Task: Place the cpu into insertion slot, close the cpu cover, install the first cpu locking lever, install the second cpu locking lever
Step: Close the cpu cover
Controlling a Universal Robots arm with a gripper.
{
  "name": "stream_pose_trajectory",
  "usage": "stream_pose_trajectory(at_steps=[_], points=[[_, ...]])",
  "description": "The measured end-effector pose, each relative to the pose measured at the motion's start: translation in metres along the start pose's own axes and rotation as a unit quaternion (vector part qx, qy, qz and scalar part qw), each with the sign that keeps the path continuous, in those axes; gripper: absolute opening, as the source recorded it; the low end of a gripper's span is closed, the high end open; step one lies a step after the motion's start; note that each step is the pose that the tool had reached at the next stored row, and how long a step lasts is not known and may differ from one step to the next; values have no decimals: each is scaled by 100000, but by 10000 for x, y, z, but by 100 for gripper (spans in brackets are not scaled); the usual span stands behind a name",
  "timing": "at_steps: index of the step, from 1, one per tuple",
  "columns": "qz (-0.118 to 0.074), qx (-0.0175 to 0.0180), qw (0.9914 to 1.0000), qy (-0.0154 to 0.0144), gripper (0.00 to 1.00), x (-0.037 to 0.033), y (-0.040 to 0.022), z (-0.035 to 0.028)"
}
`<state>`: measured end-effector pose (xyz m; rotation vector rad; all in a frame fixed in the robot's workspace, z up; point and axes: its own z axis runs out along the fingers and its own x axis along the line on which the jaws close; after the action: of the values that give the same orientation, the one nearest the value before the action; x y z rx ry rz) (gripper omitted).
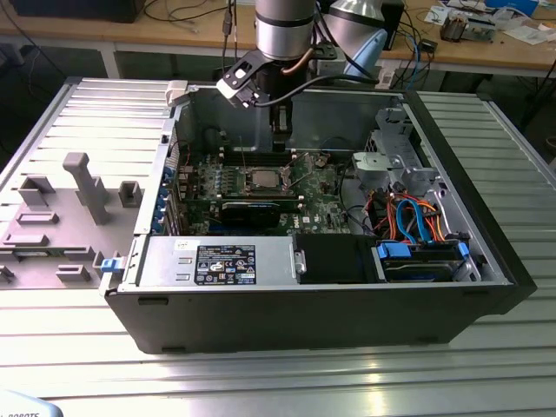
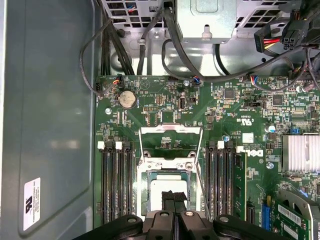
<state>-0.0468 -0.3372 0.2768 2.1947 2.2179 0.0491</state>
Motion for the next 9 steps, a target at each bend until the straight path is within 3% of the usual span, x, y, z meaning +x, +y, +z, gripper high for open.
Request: stream_pose_trajectory(at_steps=[9], points=[[-2,-3,100000,2,11,0,22,1]])
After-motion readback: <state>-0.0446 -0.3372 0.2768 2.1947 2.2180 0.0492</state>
